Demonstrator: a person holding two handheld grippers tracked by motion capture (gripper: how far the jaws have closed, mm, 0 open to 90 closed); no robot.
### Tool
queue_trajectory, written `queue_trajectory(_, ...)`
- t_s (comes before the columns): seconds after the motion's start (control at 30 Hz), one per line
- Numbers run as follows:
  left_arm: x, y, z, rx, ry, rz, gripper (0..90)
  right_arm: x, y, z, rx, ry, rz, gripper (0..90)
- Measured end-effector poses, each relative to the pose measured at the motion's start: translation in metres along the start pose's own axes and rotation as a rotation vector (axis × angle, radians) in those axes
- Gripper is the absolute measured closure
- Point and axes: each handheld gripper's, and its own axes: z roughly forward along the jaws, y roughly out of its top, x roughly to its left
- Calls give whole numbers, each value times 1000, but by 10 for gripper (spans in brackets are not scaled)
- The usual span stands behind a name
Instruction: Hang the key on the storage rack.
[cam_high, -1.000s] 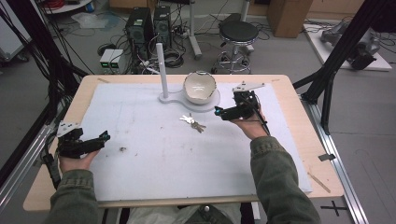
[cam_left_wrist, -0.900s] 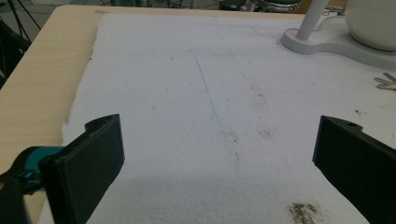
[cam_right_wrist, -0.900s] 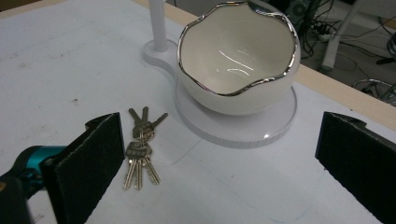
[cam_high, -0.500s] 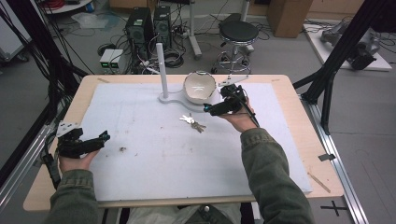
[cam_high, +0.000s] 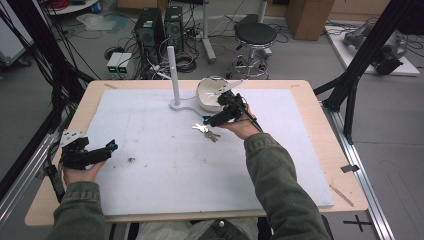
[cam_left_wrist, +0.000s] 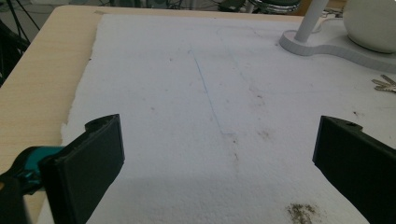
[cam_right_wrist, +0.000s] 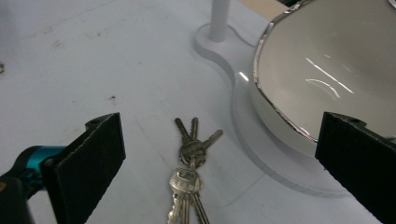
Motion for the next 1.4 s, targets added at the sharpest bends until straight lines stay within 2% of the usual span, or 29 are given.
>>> queue_trajectory(0.17,1,0,-1,-5,-1,-4,25,7,4,12,9,28,-16,5)
queue_trajectory(0.27,1,0,-1,-6,-3,-5,25,11,3,25,45,50,-24,5)
queue_trajectory(0.37,1,0,-1,-8,3,-6,25,13,3,31,61,66,-26,5)
queue_trajectory(0.47,2,1,-2,-12,3,-9,25,18,9,40,93,99,-46,5)
queue_trajectory(0.53,2,0,-2,-12,0,-10,25,20,12,45,100,102,-60,5)
queue_trajectory(0.63,2,0,-2,-10,-2,-10,25,20,11,49,113,106,-54,5)
queue_trajectory(0.73,2,0,-1,-11,-4,-13,25,21,6,58,166,119,-64,5)
queue_trajectory(0.83,2,0,-1,-11,-4,-11,25,24,5,63,188,128,-80,6)
queue_trajectory(0.87,2,1,-1,-11,-2,-10,25,26,3,67,223,152,-80,51)
queue_trajectory(0.97,1,1,-2,-15,-3,-12,25,27,1,72,245,155,-84,52)
queue_trajectory(1.0,1,1,-2,-15,-4,-13,25,25,-1,77,265,133,-84,56)
queue_trajectory(1.03,2,1,-2,-14,-4,-12,25,25,-1,77,265,133,-84,56)
queue_trajectory(1.1,2,0,-1,-12,-5,-12,25,22,-4,81,284,125,-61,62)
queue_trajectory(1.13,2,0,-1,-12,-7,-13,25,21,-4,82,293,121,-56,71)
queue_trajectory(1.17,1,0,-1,-12,-6,-13,25,20,-5,83,302,118,-57,128)
queue_trajectory(1.2,1,0,-1,-11,-5,-16,25,19,-6,85,326,126,-53,237)
queue_trajectory(1.3,1,1,-1,-13,-8,-14,25,16,-7,88,337,101,-40,263)
queue_trajectory(1.33,0,0,-1,-13,-11,-20,25,13,-8,88,340,99,-18,305)
queue_trajectory(1.37,0,0,-1,-13,-11,-20,25,13,-8,88,340,99,-18,305)
queue_trajectory(1.4,1,1,-1,-14,-13,-18,25,10,-8,88,338,102,-3,353)
